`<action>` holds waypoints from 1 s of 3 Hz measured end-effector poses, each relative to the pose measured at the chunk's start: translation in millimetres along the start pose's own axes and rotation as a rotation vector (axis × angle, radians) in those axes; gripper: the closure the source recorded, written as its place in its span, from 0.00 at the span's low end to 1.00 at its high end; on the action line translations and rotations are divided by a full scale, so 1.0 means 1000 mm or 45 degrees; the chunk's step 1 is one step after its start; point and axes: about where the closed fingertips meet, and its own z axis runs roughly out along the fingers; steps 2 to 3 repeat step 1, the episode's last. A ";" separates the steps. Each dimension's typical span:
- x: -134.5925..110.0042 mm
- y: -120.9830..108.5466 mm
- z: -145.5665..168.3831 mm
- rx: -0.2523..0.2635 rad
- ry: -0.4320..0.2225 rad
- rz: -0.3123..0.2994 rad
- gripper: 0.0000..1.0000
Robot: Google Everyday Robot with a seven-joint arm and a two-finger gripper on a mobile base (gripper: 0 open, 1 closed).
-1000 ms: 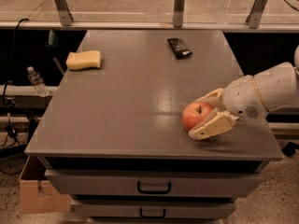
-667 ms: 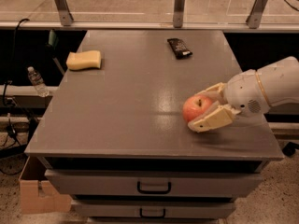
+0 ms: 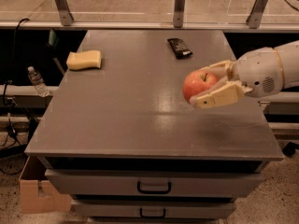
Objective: Pick apple
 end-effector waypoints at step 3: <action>-0.013 0.001 -0.002 -0.008 -0.043 -0.006 1.00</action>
Offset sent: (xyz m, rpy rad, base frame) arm 0.0000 0.0000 0.0000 0.0000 0.0000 0.0000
